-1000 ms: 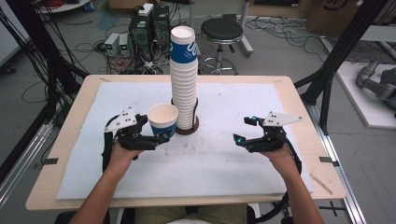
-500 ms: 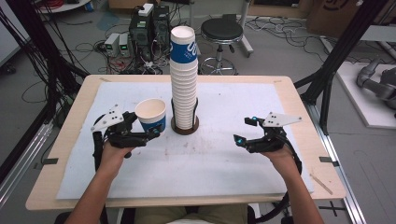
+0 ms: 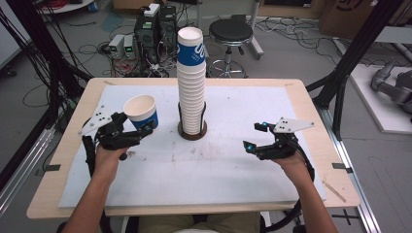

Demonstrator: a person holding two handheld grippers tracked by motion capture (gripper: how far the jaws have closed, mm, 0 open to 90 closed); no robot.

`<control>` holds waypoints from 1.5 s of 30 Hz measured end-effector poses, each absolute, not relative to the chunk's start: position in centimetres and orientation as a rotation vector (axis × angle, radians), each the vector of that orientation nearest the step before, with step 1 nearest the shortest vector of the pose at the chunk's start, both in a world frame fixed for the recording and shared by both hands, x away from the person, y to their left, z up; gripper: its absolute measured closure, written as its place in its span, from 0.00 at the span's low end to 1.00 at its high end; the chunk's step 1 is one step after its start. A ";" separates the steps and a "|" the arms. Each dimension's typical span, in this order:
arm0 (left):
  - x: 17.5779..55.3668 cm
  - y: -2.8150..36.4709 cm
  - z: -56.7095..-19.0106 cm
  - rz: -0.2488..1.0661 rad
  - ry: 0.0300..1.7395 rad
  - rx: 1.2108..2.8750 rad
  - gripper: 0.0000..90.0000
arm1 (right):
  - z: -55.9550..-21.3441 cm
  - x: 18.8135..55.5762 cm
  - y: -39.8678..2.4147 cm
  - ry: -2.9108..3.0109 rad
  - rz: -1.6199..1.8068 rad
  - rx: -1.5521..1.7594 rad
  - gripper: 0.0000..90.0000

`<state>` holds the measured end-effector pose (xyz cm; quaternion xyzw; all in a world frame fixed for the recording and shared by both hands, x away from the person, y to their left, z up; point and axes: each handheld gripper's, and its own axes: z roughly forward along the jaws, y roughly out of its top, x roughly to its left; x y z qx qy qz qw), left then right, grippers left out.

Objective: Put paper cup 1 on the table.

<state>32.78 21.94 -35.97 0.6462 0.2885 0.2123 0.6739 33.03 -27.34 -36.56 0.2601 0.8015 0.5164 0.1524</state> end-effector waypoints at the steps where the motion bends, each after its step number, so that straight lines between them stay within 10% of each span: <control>1: 32.8 22.4 -36.0 0.480 0.657 1.444 0.28 | -36.6 33.0 -27.4 2.301 1.480 0.748 0.20; 45: 38.2 27.5 -44.5 0.638 1.038 1.693 0.27 | -36.7 32.7 -27.4 2.319 1.481 0.723 0.20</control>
